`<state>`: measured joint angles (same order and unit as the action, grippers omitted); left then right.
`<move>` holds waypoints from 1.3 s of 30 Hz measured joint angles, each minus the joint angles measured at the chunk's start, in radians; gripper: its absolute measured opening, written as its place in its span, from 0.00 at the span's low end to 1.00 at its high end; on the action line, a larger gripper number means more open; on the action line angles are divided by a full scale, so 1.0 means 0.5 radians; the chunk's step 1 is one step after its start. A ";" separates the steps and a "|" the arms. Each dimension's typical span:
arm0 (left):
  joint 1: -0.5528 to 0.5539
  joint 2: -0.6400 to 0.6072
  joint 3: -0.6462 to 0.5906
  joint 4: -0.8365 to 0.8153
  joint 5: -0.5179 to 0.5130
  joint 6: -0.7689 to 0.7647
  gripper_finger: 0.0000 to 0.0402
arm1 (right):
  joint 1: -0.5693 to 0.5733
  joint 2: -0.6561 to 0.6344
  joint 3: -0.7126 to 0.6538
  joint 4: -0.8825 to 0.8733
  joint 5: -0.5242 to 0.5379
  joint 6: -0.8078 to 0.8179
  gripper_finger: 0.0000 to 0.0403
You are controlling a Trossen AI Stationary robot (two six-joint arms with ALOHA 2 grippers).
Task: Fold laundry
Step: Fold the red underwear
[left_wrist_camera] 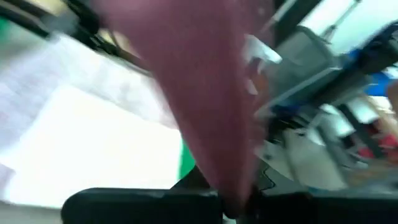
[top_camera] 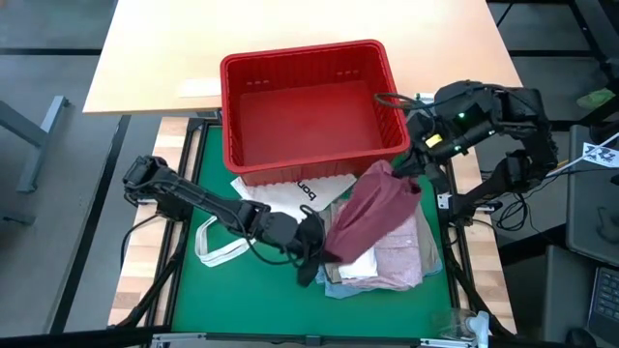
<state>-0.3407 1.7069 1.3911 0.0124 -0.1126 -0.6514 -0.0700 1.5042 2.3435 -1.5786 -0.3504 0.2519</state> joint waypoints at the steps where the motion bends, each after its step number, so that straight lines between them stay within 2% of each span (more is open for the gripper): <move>1: -0.014 0.000 0.000 0.000 0.042 -0.055 0.01 | 0.011 0.000 -0.018 0.013 0.000 0.048 0.00; 7: -0.125 0.000 0.000 -0.001 0.155 -0.250 0.01 | 0.189 -0.019 -0.133 0.013 0.004 0.305 0.00; 10: -0.190 0.000 0.000 -0.002 0.145 -0.256 0.01 | 0.354 -0.024 -0.192 0.014 0.165 0.351 0.00; 14: -0.284 0.000 0.000 -0.005 0.026 -0.256 0.01 | 0.591 -0.023 -0.271 0.019 0.412 0.508 0.00; 24: -0.481 0.020 0.000 0.072 -0.360 -0.374 0.01 | 1.172 -0.020 -0.381 0.020 0.729 1.088 0.00; 31: -0.497 0.183 0.000 0.372 -0.373 -0.373 0.01 | 1.583 -0.010 -0.383 0.028 1.000 1.502 0.00; 36: -0.496 0.274 0.000 0.397 -0.369 -0.424 0.01 | 1.824 0.038 -0.383 0.025 1.187 1.731 0.00; 39: -0.497 0.302 0.000 0.376 -0.370 -0.412 0.01 | 1.886 0.064 -0.383 0.017 1.275 1.726 0.00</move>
<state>-0.5892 1.8580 1.3911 0.2006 -0.2977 -0.8576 0.8730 1.5362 2.1517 -1.5700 0.2869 1.1150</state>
